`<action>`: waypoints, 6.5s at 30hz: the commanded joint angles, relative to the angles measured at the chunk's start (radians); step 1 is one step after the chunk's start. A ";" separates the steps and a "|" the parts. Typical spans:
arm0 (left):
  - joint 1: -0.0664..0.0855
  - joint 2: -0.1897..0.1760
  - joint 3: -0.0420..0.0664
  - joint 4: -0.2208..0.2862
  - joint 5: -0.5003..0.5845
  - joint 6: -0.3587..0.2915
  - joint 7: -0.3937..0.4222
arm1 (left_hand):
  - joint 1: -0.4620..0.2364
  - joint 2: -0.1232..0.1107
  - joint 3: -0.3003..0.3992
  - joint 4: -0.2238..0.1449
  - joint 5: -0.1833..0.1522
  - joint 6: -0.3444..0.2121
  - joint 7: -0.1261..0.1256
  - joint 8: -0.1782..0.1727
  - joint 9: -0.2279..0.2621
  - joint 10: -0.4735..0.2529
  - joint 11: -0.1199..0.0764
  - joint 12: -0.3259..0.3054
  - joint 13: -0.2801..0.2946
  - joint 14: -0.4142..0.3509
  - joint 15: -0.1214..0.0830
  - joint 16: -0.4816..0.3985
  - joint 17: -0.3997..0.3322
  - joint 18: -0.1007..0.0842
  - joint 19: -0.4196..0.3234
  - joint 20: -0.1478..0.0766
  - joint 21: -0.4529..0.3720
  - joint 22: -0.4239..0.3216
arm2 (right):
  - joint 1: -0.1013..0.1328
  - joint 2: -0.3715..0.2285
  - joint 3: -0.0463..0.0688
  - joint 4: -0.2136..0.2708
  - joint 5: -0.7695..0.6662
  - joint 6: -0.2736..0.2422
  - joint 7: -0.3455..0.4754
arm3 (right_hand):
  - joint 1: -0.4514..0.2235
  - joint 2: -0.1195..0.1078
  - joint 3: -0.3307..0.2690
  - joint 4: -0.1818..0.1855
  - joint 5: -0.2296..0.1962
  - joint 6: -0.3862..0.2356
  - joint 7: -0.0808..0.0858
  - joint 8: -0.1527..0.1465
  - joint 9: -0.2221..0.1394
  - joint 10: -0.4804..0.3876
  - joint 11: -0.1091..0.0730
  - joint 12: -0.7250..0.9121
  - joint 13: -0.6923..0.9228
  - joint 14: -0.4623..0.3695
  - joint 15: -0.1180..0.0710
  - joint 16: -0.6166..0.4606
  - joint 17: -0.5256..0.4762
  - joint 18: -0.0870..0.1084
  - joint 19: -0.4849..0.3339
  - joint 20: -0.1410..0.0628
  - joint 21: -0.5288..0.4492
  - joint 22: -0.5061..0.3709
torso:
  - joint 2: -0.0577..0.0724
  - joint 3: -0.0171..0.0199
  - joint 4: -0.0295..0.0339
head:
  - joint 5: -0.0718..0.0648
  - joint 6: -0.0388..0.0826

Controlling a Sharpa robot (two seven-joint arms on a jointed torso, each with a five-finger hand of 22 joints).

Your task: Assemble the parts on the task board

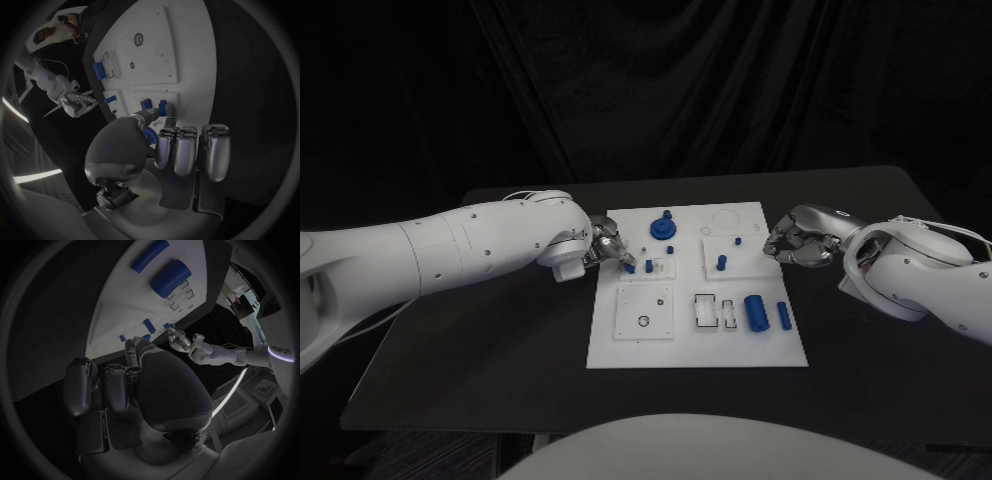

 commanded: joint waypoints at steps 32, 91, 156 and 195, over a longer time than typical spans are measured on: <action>-0.010 -0.018 -0.003 0.039 -0.056 -0.044 0.032 | 0.015 0.002 0.018 -0.020 0.081 0.004 -0.003 0.007 0.018 0.106 -0.006 0.004 0.263 0.104 -0.003 -0.004 0.263 0.007 0.022 -0.005 -0.003 0.226 | -0.004 -0.004 0.001 -0.002 -0.001 0.012 -0.014 | -0.005 0.004 0.008 0.000 0.004 -0.005 0.001 -0.004 0.001 0.021 -0.009 -0.006 0.131 0.072 -0.008 -0.005 0.099 0.013 0.013 -0.007 -0.007 0.190 | -0.001 -0.0013 0.0021 | -0.002 0.000; -0.023 -0.031 -0.003 0.050 -0.099 -0.063 0.044 | 0.006 -0.002 0.014 -0.014 0.042 -0.002 -0.003 0.006 0.024 0.106 -0.006 0.004 0.263 0.104 -0.004 -0.004 0.263 0.008 0.009 -0.007 -0.001 0.222 | -0.005 -0.005 0.001 -0.001 -0.001 0.020 -0.019 | -0.005 0.004 0.010 -0.001 0.004 -0.005 0.002 -0.005 0.002 0.020 -0.008 -0.006 0.130 0.071 -0.007 -0.005 0.098 0.013 0.012 -0.007 -0.009 0.189 | 0.000 -0.0008 -0.0001 | 0.013 0.000; -0.032 -0.025 -0.003 0.022 -0.099 -0.034 0.131 | -0.219 0.147 -0.430 0.200 -0.275 0.027 0.019 -0.050 -0.029 0.103 0.017 0.001 0.261 0.104 0.017 -0.004 0.263 0.026 -0.109 0.033 0.015 0.190 | -0.006 -0.004 0.001 -0.002 -0.001 0.038 -0.033 | -0.007 0.004 0.012 -0.002 0.005 -0.005 0.002 -0.005 0.004 0.018 -0.008 -0.009 0.126 0.070 -0.007 -0.009 0.092 0.015 0.009 -0.007 -0.018 0.186 | 0.000 -0.0004 0.0012 | 0.015 0.000; -0.032 -0.037 -0.003 0.047 -0.149 -0.138 0.149 | -0.149 0.156 -0.480 0.203 -0.195 0.029 0.000 0.044 0.116 0.106 0.000 0.004 0.263 0.104 0.005 -0.004 0.263 0.018 -0.020 0.033 0.003 0.215 | -0.006 -0.010 0.001 0.003 -0.001 0.036 -0.032 | -0.007 0.007 0.015 -0.003 0.006 -0.006 0.002 -0.005 0.005 0.017 -0.008 -0.009 0.126 0.070 -0.007 -0.010 0.091 0.016 0.008 -0.007 -0.021 0.186 | 0.000 0.0000 0.0002 | 0.016 0.000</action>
